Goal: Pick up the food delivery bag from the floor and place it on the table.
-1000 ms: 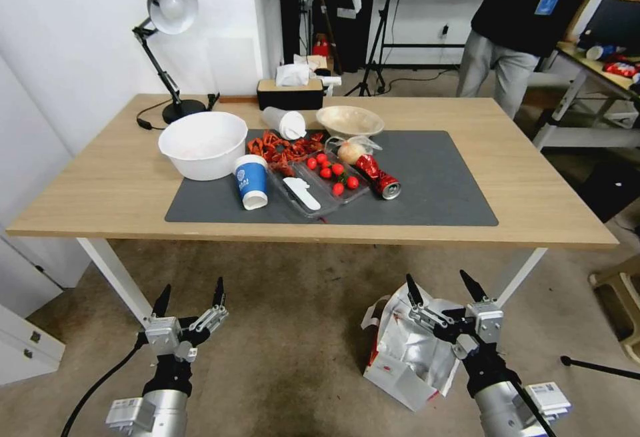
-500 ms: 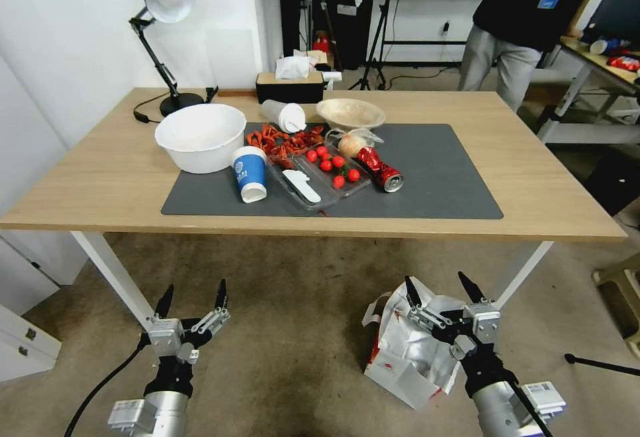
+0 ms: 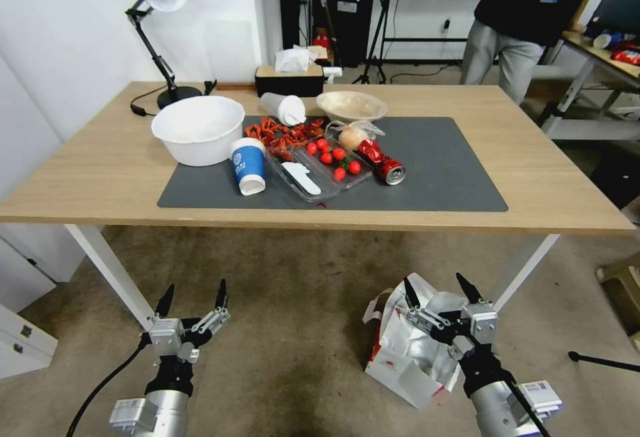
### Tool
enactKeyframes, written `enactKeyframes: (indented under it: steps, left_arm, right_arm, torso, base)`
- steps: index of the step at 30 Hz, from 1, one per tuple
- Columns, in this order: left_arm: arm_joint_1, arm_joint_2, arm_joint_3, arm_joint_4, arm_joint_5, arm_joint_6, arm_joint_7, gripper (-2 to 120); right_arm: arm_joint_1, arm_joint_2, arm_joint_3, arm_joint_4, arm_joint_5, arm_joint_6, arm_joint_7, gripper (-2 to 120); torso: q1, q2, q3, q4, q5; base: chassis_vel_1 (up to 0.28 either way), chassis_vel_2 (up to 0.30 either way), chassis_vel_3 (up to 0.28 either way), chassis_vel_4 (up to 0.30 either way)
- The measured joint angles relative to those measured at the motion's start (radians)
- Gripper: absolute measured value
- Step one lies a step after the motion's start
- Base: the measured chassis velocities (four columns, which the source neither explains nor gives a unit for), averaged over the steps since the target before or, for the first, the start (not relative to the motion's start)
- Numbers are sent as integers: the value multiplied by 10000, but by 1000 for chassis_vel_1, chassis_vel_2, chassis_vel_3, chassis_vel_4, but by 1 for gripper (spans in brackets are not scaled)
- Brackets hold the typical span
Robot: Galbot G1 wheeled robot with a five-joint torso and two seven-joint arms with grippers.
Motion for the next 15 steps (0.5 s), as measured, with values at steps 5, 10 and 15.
enactKeyframes:
  steps: [5, 10, 15]
  left_arm:
    - [-64, 2, 10, 45, -11, -14, -20, 100]
    - [-71, 15, 19, 45, -15, -14, -25, 100]
    - [-107, -5, 47, 59, -15, -13, -30, 100]
  right_arm:
    - [17, 8, 1, -31, 1, -9, -2, 100]
    - [14, 86, -29, -31, -41, -10, -6, 100]
    - [-22, 82, -52, -61, -77, 1, -14, 100]
  torso:
    - [-68, -165, -94, 0, -1]
    - [-146, -333, -187, 0, 0]
    - [-246, -597, -348, 0, 0]
  base:
    - [0, 0, 0, 0]
    - [0, 0, 0, 0]
    - [0, 0, 0, 0]
